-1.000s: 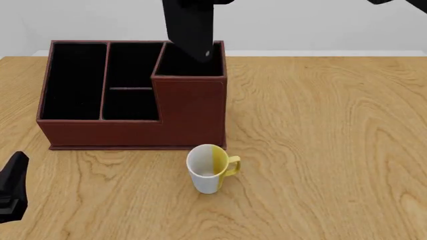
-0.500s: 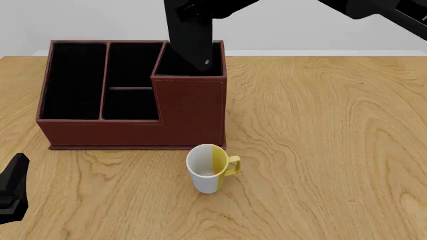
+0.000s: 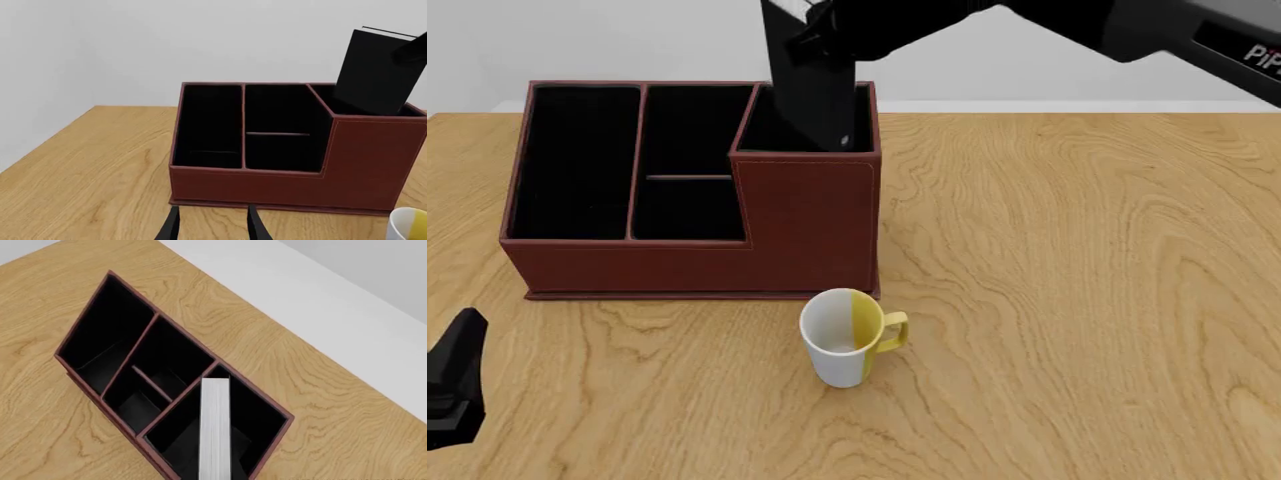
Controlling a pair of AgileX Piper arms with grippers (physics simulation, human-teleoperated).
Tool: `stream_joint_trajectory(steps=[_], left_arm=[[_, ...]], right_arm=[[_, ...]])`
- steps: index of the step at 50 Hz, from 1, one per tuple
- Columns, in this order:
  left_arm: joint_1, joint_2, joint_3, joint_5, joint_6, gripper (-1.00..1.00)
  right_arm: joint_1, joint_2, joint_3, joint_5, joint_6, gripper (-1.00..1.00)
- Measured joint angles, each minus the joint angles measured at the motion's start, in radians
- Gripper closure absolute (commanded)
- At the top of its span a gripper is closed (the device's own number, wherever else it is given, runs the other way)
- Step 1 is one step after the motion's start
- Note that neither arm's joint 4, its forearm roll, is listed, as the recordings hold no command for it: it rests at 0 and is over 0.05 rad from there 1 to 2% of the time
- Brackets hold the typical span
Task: Pick up the book and place it in the right compartment of the caddy.
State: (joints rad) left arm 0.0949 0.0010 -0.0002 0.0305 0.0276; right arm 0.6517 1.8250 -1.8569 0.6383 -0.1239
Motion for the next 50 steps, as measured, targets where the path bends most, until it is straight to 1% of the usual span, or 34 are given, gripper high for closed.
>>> stream_joint_trajectory(steps=[50], left_arm=[[0.008, 0.0, 0.0, 0.009, 0.003, -1.0]], right_arm=[[-0.002, 0.023, 0.103, -0.096, 0.025, 1.0]])
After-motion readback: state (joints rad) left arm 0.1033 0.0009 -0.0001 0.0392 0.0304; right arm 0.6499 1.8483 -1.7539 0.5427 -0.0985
